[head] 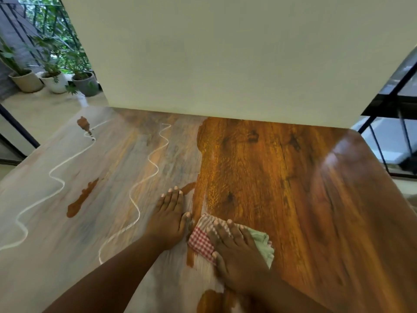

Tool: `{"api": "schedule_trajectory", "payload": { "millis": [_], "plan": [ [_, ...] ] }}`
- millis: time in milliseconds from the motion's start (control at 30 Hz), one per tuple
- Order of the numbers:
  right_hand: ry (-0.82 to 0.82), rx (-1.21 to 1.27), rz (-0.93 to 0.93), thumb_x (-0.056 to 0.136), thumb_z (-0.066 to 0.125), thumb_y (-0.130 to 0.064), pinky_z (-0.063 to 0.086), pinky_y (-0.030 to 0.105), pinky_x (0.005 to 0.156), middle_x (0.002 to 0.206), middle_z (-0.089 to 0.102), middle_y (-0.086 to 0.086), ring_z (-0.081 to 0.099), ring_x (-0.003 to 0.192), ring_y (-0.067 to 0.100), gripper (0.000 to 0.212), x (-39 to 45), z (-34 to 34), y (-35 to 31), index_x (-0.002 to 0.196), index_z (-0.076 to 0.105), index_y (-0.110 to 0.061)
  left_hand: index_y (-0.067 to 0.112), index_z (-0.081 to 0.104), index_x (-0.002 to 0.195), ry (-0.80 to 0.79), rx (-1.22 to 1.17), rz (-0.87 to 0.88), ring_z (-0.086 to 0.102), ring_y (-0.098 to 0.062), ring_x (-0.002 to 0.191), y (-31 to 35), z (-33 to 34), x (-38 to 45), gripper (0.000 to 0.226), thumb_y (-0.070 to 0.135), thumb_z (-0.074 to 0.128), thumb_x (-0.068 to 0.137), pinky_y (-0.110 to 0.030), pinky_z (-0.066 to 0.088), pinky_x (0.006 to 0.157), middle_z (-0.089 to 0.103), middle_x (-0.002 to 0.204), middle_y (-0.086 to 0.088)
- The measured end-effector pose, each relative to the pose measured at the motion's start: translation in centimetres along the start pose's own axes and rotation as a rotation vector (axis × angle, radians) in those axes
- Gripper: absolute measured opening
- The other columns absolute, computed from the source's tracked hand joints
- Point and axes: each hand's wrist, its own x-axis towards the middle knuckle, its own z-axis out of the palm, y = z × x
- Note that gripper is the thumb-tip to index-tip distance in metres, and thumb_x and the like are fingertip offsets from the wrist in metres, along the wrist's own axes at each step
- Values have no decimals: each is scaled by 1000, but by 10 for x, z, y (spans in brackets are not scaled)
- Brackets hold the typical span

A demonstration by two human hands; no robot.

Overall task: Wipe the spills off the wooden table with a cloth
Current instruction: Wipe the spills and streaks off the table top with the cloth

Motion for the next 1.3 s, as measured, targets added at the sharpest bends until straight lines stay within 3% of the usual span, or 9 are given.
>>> {"api": "schedule_trajectory", "payload": {
  "millis": [67,100,200,333,567,700,900,1167,1300],
  "plan": [
    [-58,17,17,99,24,-44,18,47,107,150,41,1,42,135,30,53,-18,10,-17,145,42,-27,8,-10,149,14,3,-2,-20,-20,144,1,-2,1,68,49,4,97,-34,-17,116,-17,156,-10],
    [-71,9,10,99,21,-46,26,47,103,146,47,2,50,129,29,53,-32,16,-29,142,46,-26,7,-9,149,14,5,1,-19,-21,144,1,-2,1,67,48,6,98,-35,-16,116,-16,157,-11],
    [5,-52,-66,96,28,-60,39,44,95,141,47,-3,52,124,24,52,-68,39,-48,137,44,-31,7,-10,149,13,14,6,-19,-21,144,1,-3,1,68,49,3,98,-36,-14,117,-15,158,-12],
    [1,-40,-143,93,34,-65,44,41,96,142,47,-8,53,124,19,54,-80,39,-45,137,45,-36,8,-8,150,17,25,7,-20,-20,143,2,-2,0,73,51,-2,92,-35,-16,116,-14,158,-12],
    [-19,-37,64,88,42,-51,24,45,101,144,49,-4,48,130,24,57,-59,18,-46,141,48,-31,6,0,151,61,4,-10,-11,-22,146,2,-1,-2,74,51,4,93,-32,-17,114,-4,160,-14],
    [-51,-81,-97,98,20,-53,27,48,103,149,44,-2,45,133,29,54,-93,45,-53,145,40,-34,4,2,151,88,17,-16,-8,-24,147,1,1,0,75,51,4,92,-32,-17,114,-2,160,-15],
    [81,-193,-211,99,22,-59,16,43,109,158,24,-1,28,140,28,59,-128,70,-25,153,22,-34,5,4,152,99,-14,-86,-7,-26,147,2,1,-2,77,52,2,91,-37,-10,118,-2,160,-15],
    [79,-184,-175,99,22,-59,19,46,109,155,29,1,26,140,33,58,-129,67,-37,151,25,-34,-1,1,150,113,-52,-234,-6,-30,147,3,3,-3,74,50,17,98,-41,-8,118,0,159,-20],
    [-7,-99,-191,94,32,-67,41,48,104,154,34,-1,43,134,29,61,-105,56,-63,148,31,-38,-1,3,150,91,-76,-258,-4,-30,147,2,4,-2,77,53,16,97,-43,-4,119,3,159,-20]
  ]
}}
